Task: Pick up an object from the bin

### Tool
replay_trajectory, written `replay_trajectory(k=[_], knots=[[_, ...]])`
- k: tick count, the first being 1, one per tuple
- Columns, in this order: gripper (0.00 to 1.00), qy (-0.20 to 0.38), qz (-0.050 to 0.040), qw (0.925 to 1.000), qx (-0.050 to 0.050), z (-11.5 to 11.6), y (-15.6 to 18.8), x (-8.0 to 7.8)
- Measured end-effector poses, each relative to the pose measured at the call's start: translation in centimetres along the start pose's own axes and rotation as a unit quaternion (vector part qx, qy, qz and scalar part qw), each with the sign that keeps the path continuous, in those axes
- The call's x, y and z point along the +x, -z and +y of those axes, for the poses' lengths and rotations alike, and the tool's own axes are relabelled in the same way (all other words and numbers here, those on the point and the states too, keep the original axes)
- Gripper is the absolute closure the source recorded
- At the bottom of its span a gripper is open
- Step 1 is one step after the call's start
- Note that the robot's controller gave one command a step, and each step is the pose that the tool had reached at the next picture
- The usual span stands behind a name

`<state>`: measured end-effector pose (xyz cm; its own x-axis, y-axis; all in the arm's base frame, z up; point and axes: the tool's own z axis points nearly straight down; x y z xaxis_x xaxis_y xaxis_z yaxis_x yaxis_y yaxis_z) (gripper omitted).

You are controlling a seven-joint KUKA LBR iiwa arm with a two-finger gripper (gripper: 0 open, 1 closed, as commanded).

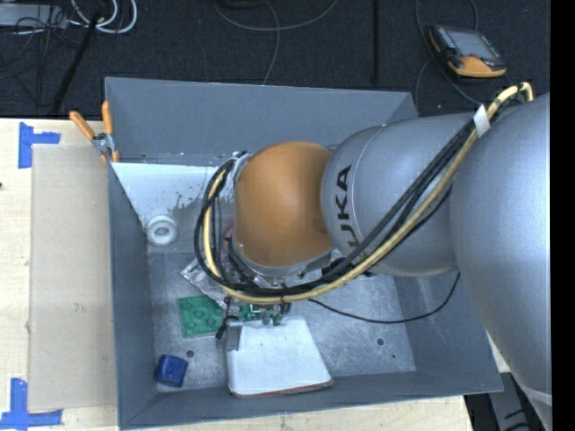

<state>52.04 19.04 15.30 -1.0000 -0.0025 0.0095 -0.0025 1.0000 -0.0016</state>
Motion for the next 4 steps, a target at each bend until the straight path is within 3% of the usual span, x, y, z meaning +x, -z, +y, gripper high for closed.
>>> replay_trajectory(k=[1,2,3,4], knots=[[0.0,0.148,-0.0073,0.989,0.0,-0.6,7.1,-4.1],[0.0,0.132,-0.002,0.9912,-0.001,-0.4,-7.8,-3.8],[1.0,0.131,-0.0041,0.9914,-0.001,-0.5,-7.4,-4.0],[0.0,0.13,-0.004,0.9915,-0.001,-0.5,-7.4,-4.0]])
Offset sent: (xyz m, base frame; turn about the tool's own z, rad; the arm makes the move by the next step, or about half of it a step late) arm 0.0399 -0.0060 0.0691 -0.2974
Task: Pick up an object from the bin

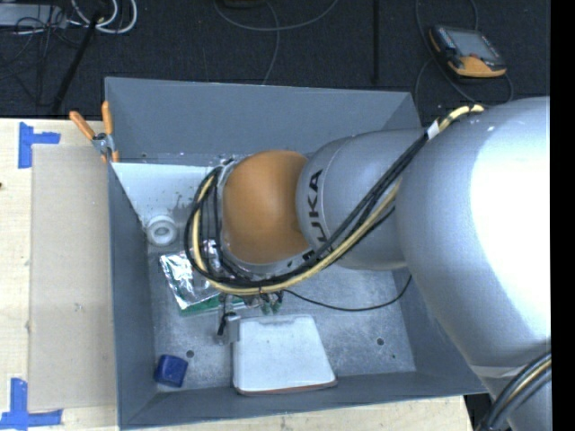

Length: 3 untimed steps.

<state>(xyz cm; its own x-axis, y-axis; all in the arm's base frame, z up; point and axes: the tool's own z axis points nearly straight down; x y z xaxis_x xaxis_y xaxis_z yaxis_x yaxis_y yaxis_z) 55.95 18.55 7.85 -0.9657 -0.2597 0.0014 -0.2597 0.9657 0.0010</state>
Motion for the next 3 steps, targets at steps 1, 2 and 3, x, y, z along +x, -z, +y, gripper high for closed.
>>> replay_trajectory(k=[1,2,3], knots=[[0.0,-0.069,-0.0024,0.9976,0.0,-3.8,-0.8,-3.1],[1.0,-0.07,-0.0018,0.9975,0.0,-3.8,-0.7,-3.1],[1.0,-0.05,-0.0044,0.9987,0.0,-2.2,10.5,-1.8]])
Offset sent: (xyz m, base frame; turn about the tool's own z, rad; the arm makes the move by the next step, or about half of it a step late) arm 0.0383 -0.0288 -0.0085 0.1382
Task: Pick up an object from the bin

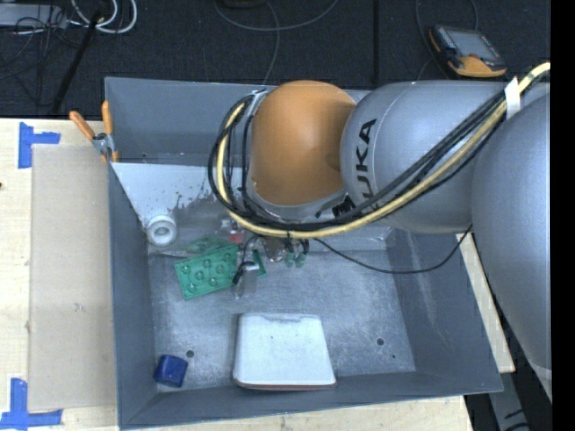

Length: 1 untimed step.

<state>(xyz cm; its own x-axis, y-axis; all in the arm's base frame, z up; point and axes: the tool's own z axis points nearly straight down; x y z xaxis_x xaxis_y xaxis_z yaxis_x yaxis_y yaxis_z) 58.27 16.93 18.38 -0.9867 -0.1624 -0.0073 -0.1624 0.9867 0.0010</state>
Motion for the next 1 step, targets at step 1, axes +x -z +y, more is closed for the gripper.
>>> replay_trajectory(k=[1], knots=[[1.0,0.069,-0.0008,0.9976,0.0,-1.18,9.79,-0.25]])
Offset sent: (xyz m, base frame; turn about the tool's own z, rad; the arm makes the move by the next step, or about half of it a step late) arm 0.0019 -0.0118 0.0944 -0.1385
